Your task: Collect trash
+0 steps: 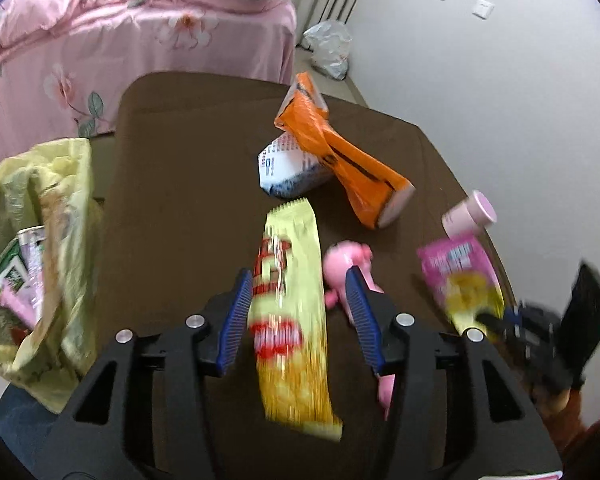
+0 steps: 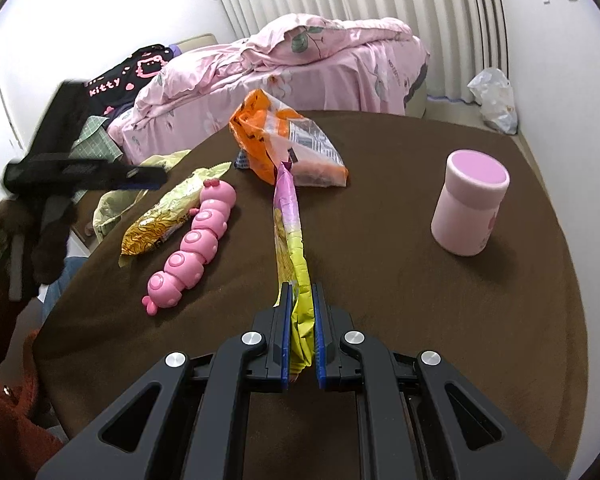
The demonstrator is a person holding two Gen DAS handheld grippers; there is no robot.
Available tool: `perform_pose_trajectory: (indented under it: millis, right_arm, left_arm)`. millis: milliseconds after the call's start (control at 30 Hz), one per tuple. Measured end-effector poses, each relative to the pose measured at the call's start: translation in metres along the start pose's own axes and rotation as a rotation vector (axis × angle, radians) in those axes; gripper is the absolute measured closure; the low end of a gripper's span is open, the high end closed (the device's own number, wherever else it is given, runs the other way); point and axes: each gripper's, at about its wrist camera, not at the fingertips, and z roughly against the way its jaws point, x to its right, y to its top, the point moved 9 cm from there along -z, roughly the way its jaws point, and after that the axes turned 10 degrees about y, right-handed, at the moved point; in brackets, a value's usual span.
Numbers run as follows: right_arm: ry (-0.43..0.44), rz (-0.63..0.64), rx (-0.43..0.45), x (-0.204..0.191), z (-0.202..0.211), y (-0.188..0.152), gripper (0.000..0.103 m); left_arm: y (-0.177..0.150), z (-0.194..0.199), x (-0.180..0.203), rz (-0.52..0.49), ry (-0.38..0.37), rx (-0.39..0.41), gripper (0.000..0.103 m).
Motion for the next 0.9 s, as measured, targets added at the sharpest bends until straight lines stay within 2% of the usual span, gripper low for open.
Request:
perform_pose_trajectory:
  millis: [133,200,267,300,433,567,633,767,867,900]
  right_arm:
    - [-0.013,0.02,0.0,-0.002,0.002,-0.001,0.093]
    - [-0.02,0.024,0.008,-0.001,0.006,0.0,0.093]
    - [-0.02,0.011,0.019,0.003,0.01,0.001,0.093]
    - [-0.021,0.005,0.022,0.004,0.012,0.001,0.093]
    - [-0.011,-0.027,0.027,0.009,0.013,0.0,0.093]
    - [-0.003,-0.025,0.027,0.006,0.011,0.001,0.093]
    - [0.003,-0.009,0.028,-0.001,0.011,0.003,0.093]
    - [0.006,0.027,0.04,-0.014,0.014,0.01,0.093]
    - [0.001,0.048,0.048,-0.021,0.018,0.016,0.093]
    - [0.001,0.051,0.051,-0.024,0.019,0.017,0.093]
  left_arm:
    - [0.016,-0.037,0.002,-0.017,0.045,-0.068,0.057]
    - [0.018,-0.051,0.003,-0.016,0.045,-0.109,0.057]
    - [0.02,-0.05,0.005,-0.012,0.034,-0.104,0.073]
    - [0.018,-0.046,0.007,-0.005,0.013,-0.105,0.074]
    - [0.017,-0.007,0.017,-0.014,0.003,0.014,0.082]
    - [0.016,0.045,0.025,-0.02,-0.005,0.167,0.083]
    - [0.014,0.064,0.026,-0.034,0.0,0.223,0.092]
    - [0.008,0.083,0.016,-0.025,0.005,0.257,0.097]
    - [0.005,0.075,0.007,-0.019,0.003,0.232,0.096]
    - [0.002,0.071,0.007,-0.014,0.001,0.221,0.093]
